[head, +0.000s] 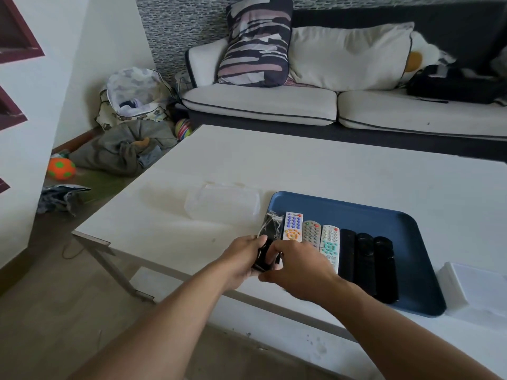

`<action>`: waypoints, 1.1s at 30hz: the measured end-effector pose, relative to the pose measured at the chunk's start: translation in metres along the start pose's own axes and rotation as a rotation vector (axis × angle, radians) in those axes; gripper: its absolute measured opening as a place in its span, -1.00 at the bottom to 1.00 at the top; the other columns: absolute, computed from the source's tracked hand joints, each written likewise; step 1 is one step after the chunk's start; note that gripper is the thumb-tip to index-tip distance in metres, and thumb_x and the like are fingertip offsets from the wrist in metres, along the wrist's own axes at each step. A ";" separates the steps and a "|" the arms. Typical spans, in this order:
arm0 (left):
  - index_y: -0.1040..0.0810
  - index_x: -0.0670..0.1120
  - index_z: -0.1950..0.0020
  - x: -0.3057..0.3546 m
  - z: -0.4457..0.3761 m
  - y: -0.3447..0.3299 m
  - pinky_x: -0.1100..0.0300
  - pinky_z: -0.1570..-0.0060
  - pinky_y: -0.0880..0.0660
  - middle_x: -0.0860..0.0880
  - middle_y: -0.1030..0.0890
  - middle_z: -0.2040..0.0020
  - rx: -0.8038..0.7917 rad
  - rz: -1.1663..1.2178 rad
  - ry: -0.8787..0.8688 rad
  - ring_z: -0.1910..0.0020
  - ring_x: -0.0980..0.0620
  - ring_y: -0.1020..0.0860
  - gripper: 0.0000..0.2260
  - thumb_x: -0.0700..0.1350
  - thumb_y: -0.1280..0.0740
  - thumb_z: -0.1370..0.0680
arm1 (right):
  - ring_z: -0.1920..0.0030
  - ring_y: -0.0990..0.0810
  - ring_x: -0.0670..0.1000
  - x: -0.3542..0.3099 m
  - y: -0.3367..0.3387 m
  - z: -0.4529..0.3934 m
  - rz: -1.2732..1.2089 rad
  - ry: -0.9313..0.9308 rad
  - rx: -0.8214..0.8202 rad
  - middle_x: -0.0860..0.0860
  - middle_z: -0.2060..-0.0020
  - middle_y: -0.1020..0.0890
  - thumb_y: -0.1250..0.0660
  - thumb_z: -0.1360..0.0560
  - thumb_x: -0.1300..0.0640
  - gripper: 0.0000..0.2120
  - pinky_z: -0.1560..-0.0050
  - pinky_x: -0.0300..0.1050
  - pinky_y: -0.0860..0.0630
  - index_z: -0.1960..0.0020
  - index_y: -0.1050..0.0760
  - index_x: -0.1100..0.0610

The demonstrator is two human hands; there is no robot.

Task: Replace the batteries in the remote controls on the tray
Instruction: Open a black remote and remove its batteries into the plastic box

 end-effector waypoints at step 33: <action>-0.63 -0.04 -0.16 -0.001 -0.005 0.087 0.01 -0.18 -0.55 0.00 -0.65 -0.10 0.368 -0.232 -0.112 -0.10 -0.05 -0.61 -0.80 -0.03 -0.32 -0.59 | 0.03 -0.63 0.01 0.001 0.000 -0.063 -0.081 -0.100 0.121 -0.07 0.00 -0.67 -0.31 -0.54 -0.25 -0.63 0.01 -0.02 -0.59 -0.26 -0.47 -0.12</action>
Point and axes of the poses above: each hand's wrist, its own z-axis away from the middle knuckle, its own y-axis out of the back of the hand, x = y × z, the point moved 9 cm from there along -z, towards the middle knuckle
